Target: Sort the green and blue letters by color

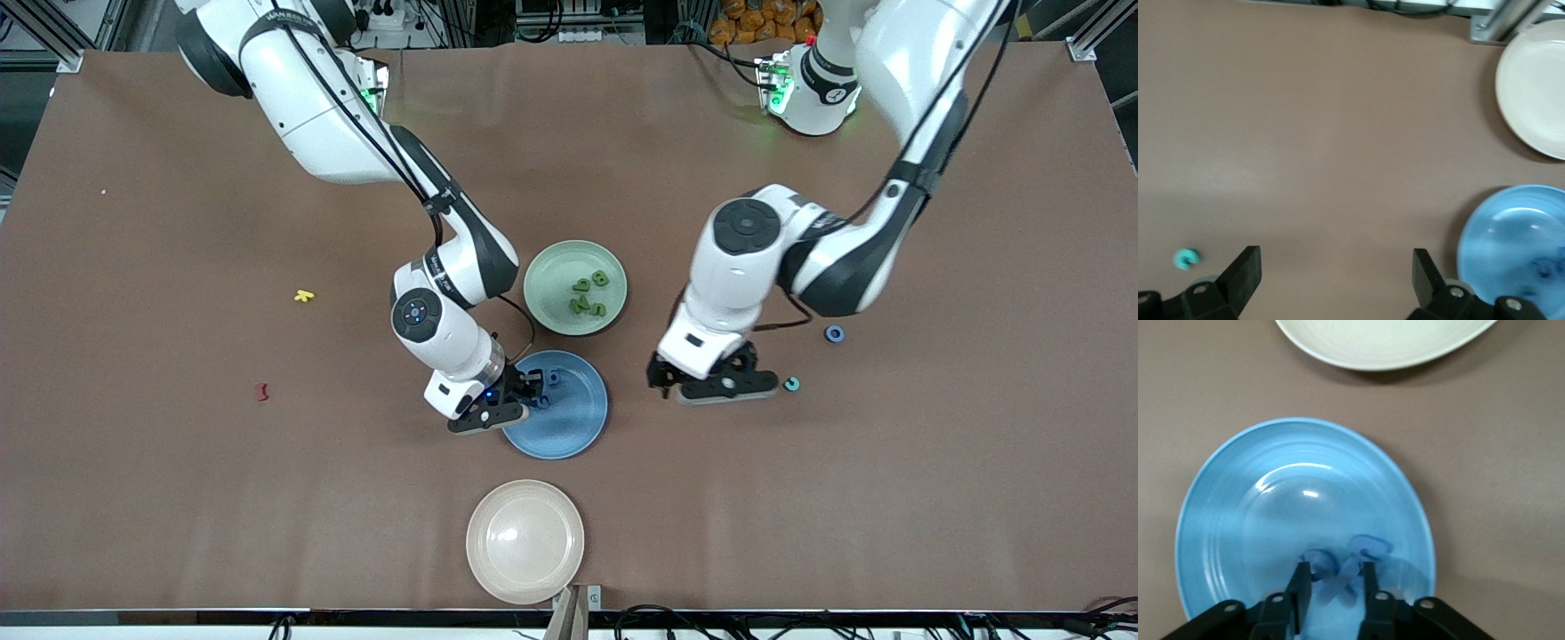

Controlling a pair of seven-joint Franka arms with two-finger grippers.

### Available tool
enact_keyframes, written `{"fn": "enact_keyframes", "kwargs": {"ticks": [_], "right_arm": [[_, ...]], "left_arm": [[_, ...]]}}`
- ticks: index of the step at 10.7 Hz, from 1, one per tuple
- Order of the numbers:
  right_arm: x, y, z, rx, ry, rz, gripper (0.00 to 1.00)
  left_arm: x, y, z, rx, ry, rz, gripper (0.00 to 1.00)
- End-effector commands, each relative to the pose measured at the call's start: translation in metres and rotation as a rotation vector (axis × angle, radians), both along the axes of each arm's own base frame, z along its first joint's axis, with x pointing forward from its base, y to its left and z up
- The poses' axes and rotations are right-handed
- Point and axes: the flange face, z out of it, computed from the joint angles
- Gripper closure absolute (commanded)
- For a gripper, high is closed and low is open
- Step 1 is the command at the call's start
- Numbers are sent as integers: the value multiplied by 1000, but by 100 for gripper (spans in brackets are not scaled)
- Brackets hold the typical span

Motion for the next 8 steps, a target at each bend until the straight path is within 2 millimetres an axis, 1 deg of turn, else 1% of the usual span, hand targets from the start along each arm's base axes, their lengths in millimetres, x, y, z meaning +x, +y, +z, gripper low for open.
{"fn": "enact_keyframes", "kwargs": {"ticks": [1, 2, 3, 4, 5, 6, 7, 8], "right_arm": [[-4, 20, 3, 36, 39, -105, 0], [-3, 19, 6, 33, 38, -103, 0], [1, 13, 14, 33, 29, -103, 0], [4, 5, 23, 21, 41, -93, 0], [9, -11, 30, -4, 64, -83, 0], [15, -30, 43, -27, 76, -60, 0], [20, -54, 52, -52, 89, -33, 0], [22, -83, 60, -69, 94, -7, 0]], "left_arm": [[13, 71, 42, 108, 20, 22, 0], [17, 87, 57, 112, 3, 44, 0], [15, 94, 73, 126, -10, 40, 0], [16, 107, 88, 136, -14, 62, 0], [18, 129, 106, 151, -29, 58, 0], [18, 146, 119, 188, -20, -4, 0], [19, 170, 130, 220, 10, -98, 0], [23, 199, 142, 174, 37, -144, 0]]}}
